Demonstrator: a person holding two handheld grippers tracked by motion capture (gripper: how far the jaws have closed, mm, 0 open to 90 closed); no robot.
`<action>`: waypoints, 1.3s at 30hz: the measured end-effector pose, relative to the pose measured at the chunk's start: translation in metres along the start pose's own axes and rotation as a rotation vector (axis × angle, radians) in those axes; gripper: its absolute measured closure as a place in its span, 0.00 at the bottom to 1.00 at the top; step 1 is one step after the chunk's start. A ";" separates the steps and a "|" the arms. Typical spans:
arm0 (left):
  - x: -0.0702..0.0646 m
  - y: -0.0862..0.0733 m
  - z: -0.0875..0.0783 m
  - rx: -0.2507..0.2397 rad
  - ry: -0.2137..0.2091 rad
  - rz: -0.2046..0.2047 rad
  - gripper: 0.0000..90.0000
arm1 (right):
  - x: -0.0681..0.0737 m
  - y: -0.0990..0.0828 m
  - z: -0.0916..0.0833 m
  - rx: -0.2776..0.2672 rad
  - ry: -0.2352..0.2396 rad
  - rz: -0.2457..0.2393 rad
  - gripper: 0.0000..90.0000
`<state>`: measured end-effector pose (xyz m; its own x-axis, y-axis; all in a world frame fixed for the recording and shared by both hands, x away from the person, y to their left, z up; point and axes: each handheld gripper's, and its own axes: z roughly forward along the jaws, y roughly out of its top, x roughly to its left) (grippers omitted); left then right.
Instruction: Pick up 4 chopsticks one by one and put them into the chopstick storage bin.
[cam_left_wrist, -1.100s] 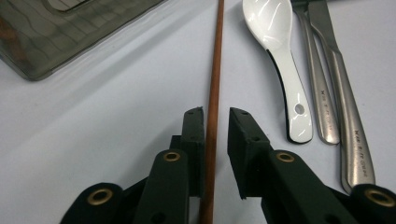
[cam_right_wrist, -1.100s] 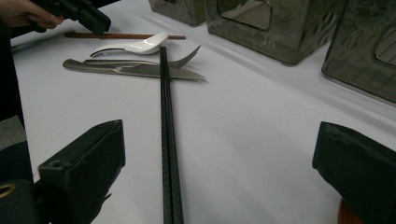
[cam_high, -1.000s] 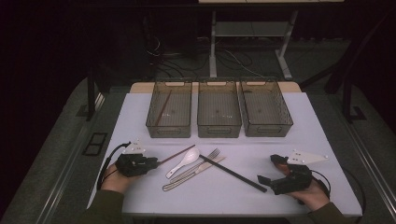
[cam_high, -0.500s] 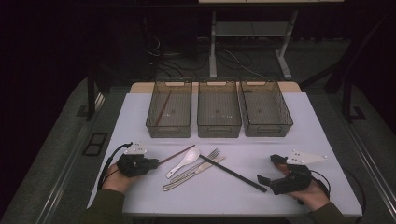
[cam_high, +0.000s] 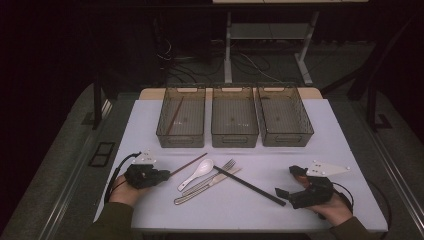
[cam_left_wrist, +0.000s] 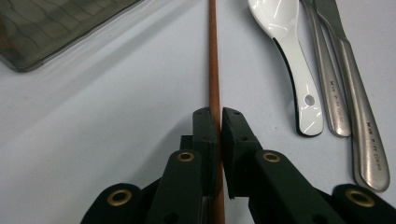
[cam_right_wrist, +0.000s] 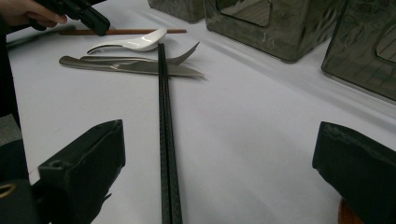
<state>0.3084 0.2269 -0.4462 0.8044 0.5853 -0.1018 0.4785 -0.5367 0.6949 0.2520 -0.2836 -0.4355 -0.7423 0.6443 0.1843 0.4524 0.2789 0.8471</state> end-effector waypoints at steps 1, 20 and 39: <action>0.000 0.000 0.000 0.006 0.001 0.007 0.94 | 0.000 0.000 0.000 0.000 0.000 0.000 0.03; -0.006 0.008 -0.008 -0.015 0.010 0.004 0.94 | 0.000 0.000 0.000 0.000 0.000 0.000 0.03; -0.019 0.023 -0.016 -0.068 -0.014 -0.005 0.94 | 0.000 0.000 0.000 0.000 -0.001 0.002 0.03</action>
<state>0.2985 0.2131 -0.4167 0.8071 0.5791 -0.1153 0.4582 -0.4911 0.7409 0.2518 -0.2838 -0.4351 -0.7408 0.6455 0.1860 0.4541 0.2772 0.8467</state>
